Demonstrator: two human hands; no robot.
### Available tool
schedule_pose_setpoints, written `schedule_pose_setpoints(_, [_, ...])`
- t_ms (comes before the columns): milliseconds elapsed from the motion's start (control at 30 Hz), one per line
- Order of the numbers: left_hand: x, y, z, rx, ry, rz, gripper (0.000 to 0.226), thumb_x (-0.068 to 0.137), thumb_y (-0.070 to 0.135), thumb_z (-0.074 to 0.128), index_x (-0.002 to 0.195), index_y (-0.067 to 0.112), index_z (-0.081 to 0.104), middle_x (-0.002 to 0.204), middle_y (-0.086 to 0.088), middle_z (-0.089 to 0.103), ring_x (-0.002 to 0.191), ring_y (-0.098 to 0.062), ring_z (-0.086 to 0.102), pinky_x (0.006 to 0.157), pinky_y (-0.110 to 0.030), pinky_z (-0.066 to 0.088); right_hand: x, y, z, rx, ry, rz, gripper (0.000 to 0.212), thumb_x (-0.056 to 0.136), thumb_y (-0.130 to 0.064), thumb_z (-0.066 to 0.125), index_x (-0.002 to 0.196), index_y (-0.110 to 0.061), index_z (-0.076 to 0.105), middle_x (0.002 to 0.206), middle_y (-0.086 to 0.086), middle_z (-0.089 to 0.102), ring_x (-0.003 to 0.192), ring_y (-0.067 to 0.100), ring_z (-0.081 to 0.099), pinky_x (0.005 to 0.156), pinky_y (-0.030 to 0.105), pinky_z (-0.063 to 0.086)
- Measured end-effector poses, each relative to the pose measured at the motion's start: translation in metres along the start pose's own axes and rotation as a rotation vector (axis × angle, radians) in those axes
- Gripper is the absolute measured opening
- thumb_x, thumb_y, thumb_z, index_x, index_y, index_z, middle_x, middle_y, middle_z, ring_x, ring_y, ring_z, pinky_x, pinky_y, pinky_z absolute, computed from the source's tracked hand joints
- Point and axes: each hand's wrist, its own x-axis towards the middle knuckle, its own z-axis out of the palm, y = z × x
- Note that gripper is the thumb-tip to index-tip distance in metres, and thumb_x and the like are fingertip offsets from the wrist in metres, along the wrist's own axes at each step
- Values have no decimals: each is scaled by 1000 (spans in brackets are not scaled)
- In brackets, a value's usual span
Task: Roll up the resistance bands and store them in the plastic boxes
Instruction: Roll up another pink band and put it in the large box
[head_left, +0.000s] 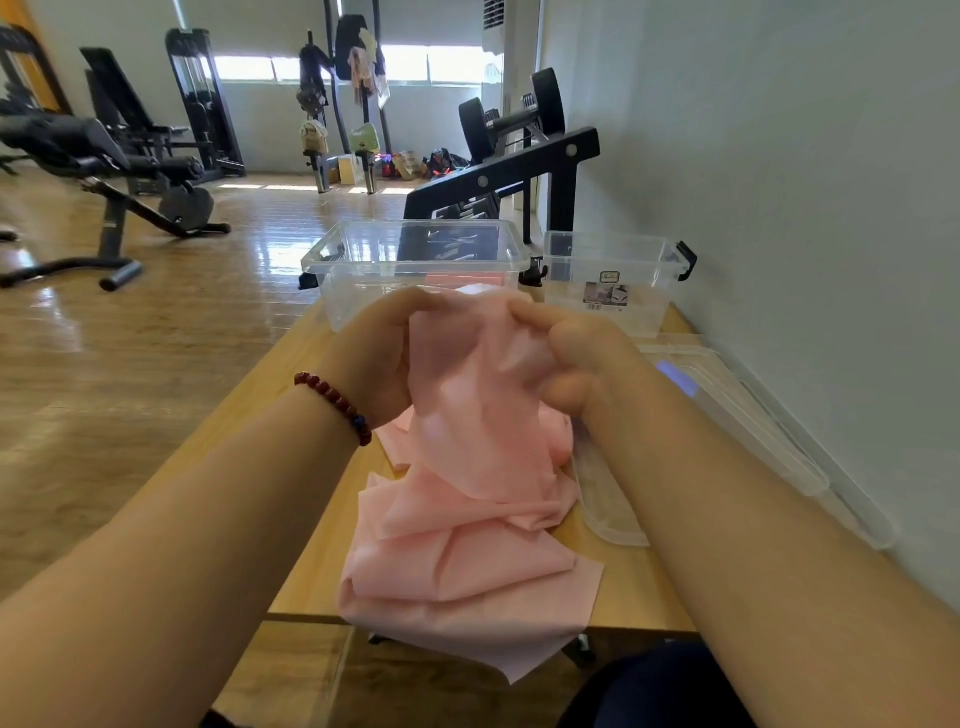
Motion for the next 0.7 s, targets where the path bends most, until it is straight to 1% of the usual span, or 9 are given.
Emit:
schedule_pose_setpoints(67, [0,0,-4,-21,42,-80,50,95,46,45,104,3,68,95,-13,70,81,-24,67,73,-33,56,4,-4,0,-36,23,-191,6,93,-15,66,95,-10,67,81,6,68,69,19,65,58,32,57])
schedule_pose_setpoints(167, [4,1,-3,-2,88,-250,69,89,67,43,99,6,72,92,-11,73,75,-24,70,74,-35,55,4,-5,-2,-235,-28,-420,5,91,-17,69,90,-21,69,91,2,68,86,20,64,69,33,54])
schedule_pose_setpoints(233, [7,1,1,3,142,-266,49,96,51,50,103,7,70,89,-8,73,74,-20,70,68,-31,58,3,-3,-4,-340,-25,-509,10,91,-18,70,87,-27,69,92,-1,69,89,20,64,77,34,56])
schedule_pose_setpoints(333, [12,1,0,-58,256,-161,36,96,30,60,123,6,64,113,-10,70,97,-22,70,76,-31,60,2,-1,-11,-373,66,-578,19,91,-15,69,78,-30,69,81,-6,69,82,18,62,74,34,54])
schedule_pose_setpoints(433, [13,0,-1,-141,292,-86,38,95,25,62,128,6,62,126,-13,66,111,-25,66,83,-36,59,2,2,-16,-98,132,-403,16,84,-3,72,83,-18,65,83,3,68,80,22,62,75,36,54])
schedule_pose_setpoints(500, [11,0,2,-143,288,-77,33,98,21,56,125,4,62,119,-11,68,102,-23,68,84,-33,59,-4,1,-15,188,80,-212,10,86,-5,68,95,-7,66,86,11,72,76,25,68,75,38,58])
schedule_pose_setpoints(533, [10,0,4,-141,278,-72,29,99,19,54,121,3,63,111,-10,70,94,-21,68,81,-31,59,-7,0,-14,304,51,-120,8,91,-10,64,95,-4,66,81,11,73,69,25,70,68,35,60])
schedule_pose_setpoints(600, [8,-2,6,-145,251,-61,23,99,16,52,112,3,65,97,-8,72,83,-18,69,77,-27,58,-8,2,-16,400,33,41,32,98,-31,55,91,-2,67,74,8,69,62,21,68,58,28,56])
schedule_pose_setpoints(700, [6,-4,7,-144,233,-53,16,97,14,52,95,5,65,82,-6,70,73,-16,68,72,-29,59,0,15,-20,184,27,248,80,91,-72,40,107,2,67,90,10,67,81,22,63,72,32,53])
